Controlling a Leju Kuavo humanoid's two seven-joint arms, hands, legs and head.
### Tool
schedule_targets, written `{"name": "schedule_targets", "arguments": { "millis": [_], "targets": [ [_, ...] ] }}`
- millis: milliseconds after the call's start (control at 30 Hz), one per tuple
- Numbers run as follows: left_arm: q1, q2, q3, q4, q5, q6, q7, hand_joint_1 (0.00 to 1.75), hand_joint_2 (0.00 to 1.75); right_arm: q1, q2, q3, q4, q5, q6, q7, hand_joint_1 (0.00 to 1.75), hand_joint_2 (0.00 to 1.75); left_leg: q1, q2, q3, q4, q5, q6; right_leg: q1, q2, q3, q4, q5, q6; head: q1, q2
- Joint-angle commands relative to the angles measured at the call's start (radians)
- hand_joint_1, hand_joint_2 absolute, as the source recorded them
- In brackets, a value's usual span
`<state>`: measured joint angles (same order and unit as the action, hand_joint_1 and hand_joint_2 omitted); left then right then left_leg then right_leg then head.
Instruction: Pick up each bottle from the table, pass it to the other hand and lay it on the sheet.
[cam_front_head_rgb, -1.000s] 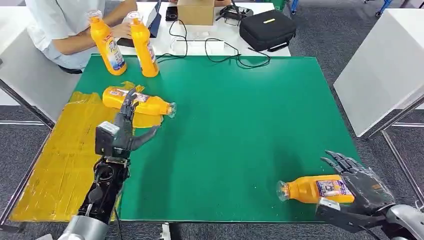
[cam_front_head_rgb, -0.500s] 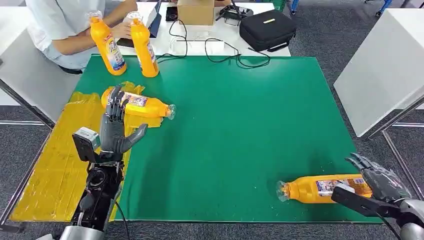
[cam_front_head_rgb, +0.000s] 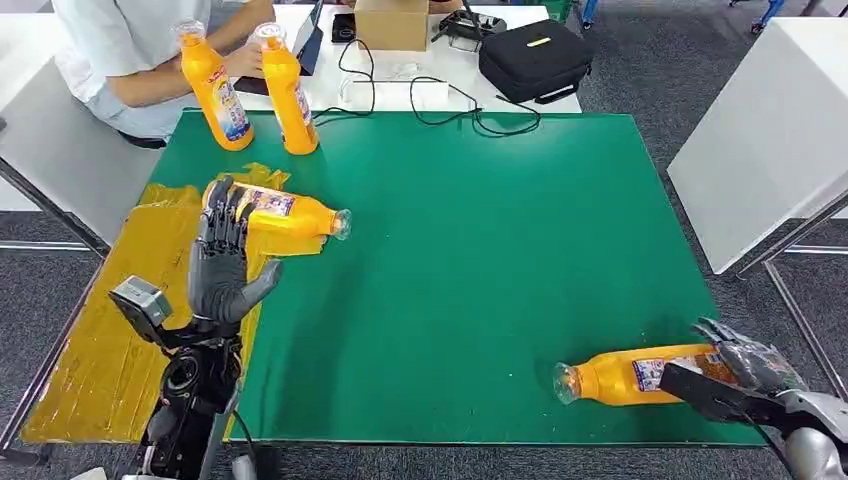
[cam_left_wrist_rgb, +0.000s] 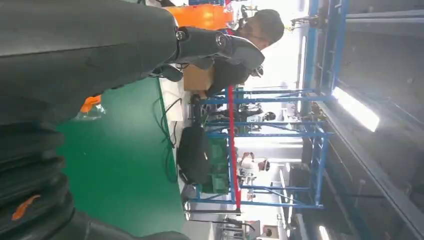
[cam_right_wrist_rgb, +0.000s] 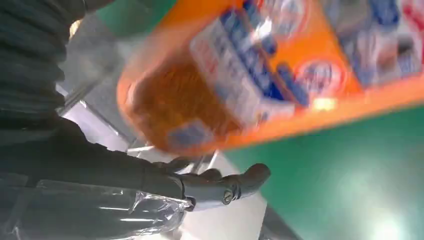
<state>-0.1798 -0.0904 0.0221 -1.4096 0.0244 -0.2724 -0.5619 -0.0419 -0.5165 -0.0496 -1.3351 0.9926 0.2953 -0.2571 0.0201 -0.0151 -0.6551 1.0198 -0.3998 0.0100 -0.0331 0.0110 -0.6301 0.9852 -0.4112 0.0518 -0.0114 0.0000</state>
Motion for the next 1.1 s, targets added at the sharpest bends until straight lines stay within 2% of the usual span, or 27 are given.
{"name": "schedule_targets", "arguments": {
  "millis": [33,167,200,233,333,367,400,467,567,733,867,933,1033,1100],
  "targets": [
    [0.009,0.005,-0.012,-0.015,-0.006,0.009,0.008,0.00,1.75,-0.109,0.059,0.124,0.242,-0.001,0.024,0.013,0.00,1.75,0.002,0.003,0.008,-0.001,-0.003,0.000,0.002,0.001,0.008,-0.003,-0.001,-0.004,0.000,0.000],
    [0.008,0.005,-0.012,-0.015,-0.006,0.009,0.008,0.00,1.75,-0.118,0.060,0.126,0.246,-0.001,0.024,0.013,0.00,1.75,0.001,0.002,0.006,-0.001,-0.001,0.000,0.002,0.000,0.006,-0.002,0.000,-0.002,0.000,0.000],
    [0.008,0.005,-0.012,-0.015,-0.006,0.009,0.008,0.00,1.75,-0.118,0.060,0.126,0.246,-0.001,0.024,0.013,0.00,1.75,0.002,0.003,0.013,-0.002,-0.004,0.001,0.003,0.000,0.014,-0.004,-0.002,-0.005,0.000,0.000],
    [0.008,0.005,-0.012,-0.015,-0.006,0.009,0.008,0.00,1.75,-0.118,0.060,0.126,0.246,-0.001,0.024,0.013,0.00,1.75,0.002,0.001,0.008,-0.001,-0.002,0.000,0.003,-0.001,0.009,-0.003,-0.001,-0.003,0.000,0.000],
    [0.007,0.005,-0.012,-0.015,-0.006,0.009,0.008,0.00,1.75,-0.121,0.064,0.129,0.251,-0.001,0.023,0.013,0.00,1.75,0.001,0.002,0.009,-0.001,-0.002,0.000,0.002,0.000,0.009,-0.003,-0.001,-0.003,0.000,0.000],
    [0.011,0.002,-0.012,-0.021,-0.009,0.015,0.008,0.00,1.75,-0.138,0.085,0.132,0.279,-0.001,-0.004,-0.001,0.40,1.75,0.002,0.002,0.008,-0.001,-0.002,0.000,0.002,0.001,0.008,-0.003,-0.001,-0.003,0.000,0.000],
    [0.014,-0.001,-0.013,-0.029,-0.011,0.017,0.007,0.00,1.75,-0.142,0.108,0.134,0.293,-0.001,-0.023,-0.005,1.40,1.75,0.002,0.003,0.010,-0.001,-0.002,0.000,0.003,0.001,0.010,-0.003,-0.001,-0.003,0.000,0.000],
    [0.023,-0.003,-0.017,-0.041,-0.014,0.020,0.007,0.00,1.75,-0.140,0.135,0.142,0.305,0.001,-0.040,-0.004,1.75,1.75,0.002,0.004,0.012,-0.002,-0.002,0.000,0.003,0.002,0.012,-0.004,0.000,-0.004,0.000,0.000],
    [0.025,-0.008,-0.029,-0.052,-0.016,0.018,0.006,0.00,1.75,-0.111,0.156,0.135,0.321,-0.001,-0.066,0.001,1.75,1.75,0.003,0.004,0.013,-0.002,-0.002,0.000,0.004,0.001,0.012,-0.004,0.000,-0.004,0.000,0.000],
    [0.038,-0.013,-0.032,-0.071,-0.004,0.011,0.010,0.00,1.75,-0.007,0.175,0.099,0.199,-0.003,-0.081,0.006,1.75,1.75,0.003,0.004,0.019,-0.003,-0.003,-0.001,0.005,0.001,0.017,-0.005,-0.001,-0.005,0.000,0.000],
    [0.049,-0.017,-0.034,-0.092,-0.001,0.005,0.010,0.00,1.75,0.009,0.204,0.079,0.142,0.007,-0.085,0.010,1.75,1.75,0.004,0.005,0.021,-0.002,-0.005,-0.002,0.005,0.002,0.019,-0.004,-0.002,-0.004,0.000,0.000],
    [0.091,-0.021,-0.027,-0.131,0.002,0.009,0.004,0.00,1.75,-0.006,0.254,0.043,0.132,0.008,-0.162,-0.014,1.75,1.75,0.004,0.006,0.022,-0.002,-0.005,-0.001,0.005,0.003,0.019,-0.004,-0.002,-0.005,0.000,0.000],
    [0.109,-0.023,-0.024,-0.148,0.002,0.009,0.002,0.00,1.75,-0.012,0.268,0.035,0.124,0.007,-0.189,-0.018,1.75,1.75,0.004,0.008,0.023,-0.002,-0.006,-0.001,0.005,0.005,0.020,-0.004,-0.002,-0.005,0.000,0.000],
    [0.137,-0.038,-0.008,-0.177,-0.025,0.031,0.013,0.00,1.75,-0.048,0.361,-0.044,0.109,-0.073,-0.295,-0.064,1.75,1.75,0.003,0.010,0.021,-0.002,-0.006,-0.001,0.004,0.008,0.017,-0.003,-0.001,-0.004,0.000,0.000]
  ]
}}
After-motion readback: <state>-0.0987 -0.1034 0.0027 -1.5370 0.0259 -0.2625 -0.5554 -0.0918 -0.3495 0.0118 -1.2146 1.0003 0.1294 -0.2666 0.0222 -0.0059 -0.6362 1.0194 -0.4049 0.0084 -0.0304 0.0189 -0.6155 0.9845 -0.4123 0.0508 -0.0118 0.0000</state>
